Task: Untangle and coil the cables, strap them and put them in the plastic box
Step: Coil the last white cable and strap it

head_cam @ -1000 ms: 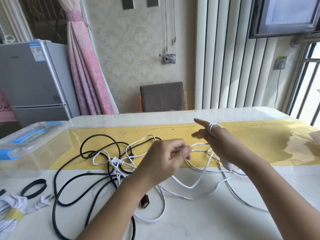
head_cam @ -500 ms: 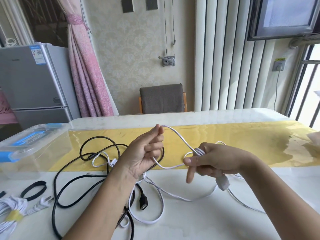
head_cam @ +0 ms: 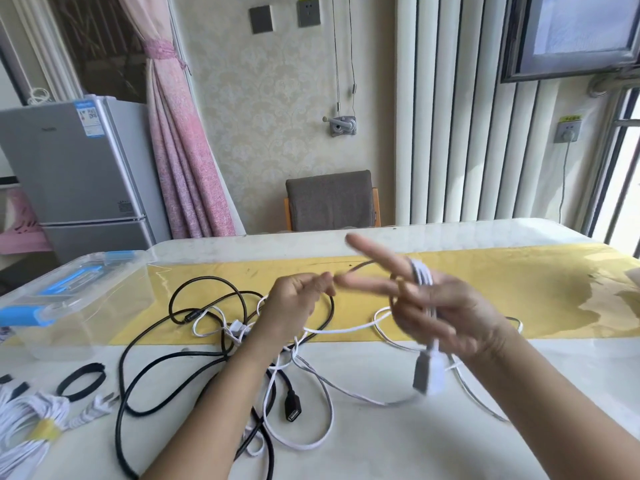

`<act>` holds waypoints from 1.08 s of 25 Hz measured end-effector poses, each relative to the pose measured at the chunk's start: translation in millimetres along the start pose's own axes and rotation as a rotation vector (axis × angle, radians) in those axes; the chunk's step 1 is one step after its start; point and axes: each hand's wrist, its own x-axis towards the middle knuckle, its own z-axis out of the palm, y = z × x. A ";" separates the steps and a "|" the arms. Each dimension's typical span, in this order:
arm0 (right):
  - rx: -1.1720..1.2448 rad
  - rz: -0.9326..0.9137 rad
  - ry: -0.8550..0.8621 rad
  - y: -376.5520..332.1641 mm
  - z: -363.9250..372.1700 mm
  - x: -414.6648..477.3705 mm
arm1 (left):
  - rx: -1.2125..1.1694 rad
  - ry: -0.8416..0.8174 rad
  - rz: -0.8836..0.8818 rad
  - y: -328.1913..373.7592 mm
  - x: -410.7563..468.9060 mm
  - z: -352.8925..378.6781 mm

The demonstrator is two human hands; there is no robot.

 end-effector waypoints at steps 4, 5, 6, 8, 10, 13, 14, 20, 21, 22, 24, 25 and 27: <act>0.188 -0.230 0.340 -24.0 -15.0 -8.7 | 0.319 -0.243 0.088 -1.4 -16.1 25.7; 0.122 -0.219 0.503 -26.4 -18.5 -10.6 | 0.361 -0.293 0.112 1.9 -20.9 32.2; -0.069 -0.186 0.722 -27.0 -21.7 -13.7 | 0.402 -0.323 0.136 3.8 -24.7 38.1; -0.580 -0.053 1.032 -24.1 -23.6 -16.4 | 0.477 -0.331 0.169 5.8 -30.6 45.5; -0.882 0.027 1.042 -20.4 -23.1 -15.1 | 0.509 -0.323 0.171 6.8 -32.0 46.6; -1.108 0.046 1.027 -17.4 -21.7 -10.5 | 0.466 -0.316 0.212 9.2 -32.3 42.7; -1.183 0.059 1.018 -15.6 -21.5 -7.3 | 0.456 -0.314 0.259 10.5 -33.6 42.1; -1.574 0.414 0.917 5.6 -22.9 -5.9 | 0.140 -0.228 0.356 28.6 -37.4 32.9; -1.548 0.465 0.911 6.3 -20.5 -6.7 | 0.069 -0.180 0.345 29.4 -33.5 26.4; -1.505 0.487 0.900 6.9 -18.5 -7.0 | -0.003 -0.135 0.326 29.9 -29.7 19.7; -1.388 0.445 0.889 8.8 -11.1 -3.6 | -0.165 -0.063 0.268 28.4 -22.7 10.7; -1.332 0.412 0.890 9.3 -6.5 -0.6 | -0.246 -0.033 0.237 27.9 -20.3 8.0; -1.187 0.339 0.881 8.4 0.8 5.7 | -0.386 0.012 0.191 27.3 -16.4 3.6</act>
